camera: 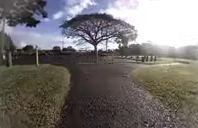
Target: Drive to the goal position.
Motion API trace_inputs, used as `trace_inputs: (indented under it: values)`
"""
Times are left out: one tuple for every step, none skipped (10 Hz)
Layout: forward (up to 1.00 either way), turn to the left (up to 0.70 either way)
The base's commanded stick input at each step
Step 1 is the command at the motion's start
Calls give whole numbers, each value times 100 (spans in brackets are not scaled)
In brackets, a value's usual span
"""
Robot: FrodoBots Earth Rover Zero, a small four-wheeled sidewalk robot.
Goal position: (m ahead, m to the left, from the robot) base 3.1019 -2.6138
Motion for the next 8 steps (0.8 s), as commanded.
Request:
trace_inputs:
  values:
    - [45, 0]
    - [45, 0]
    - [45, 0]
    - [45, 0]
    - [45, 0]
    - [45, 0]
    - [45, 0]
    - [45, 0]
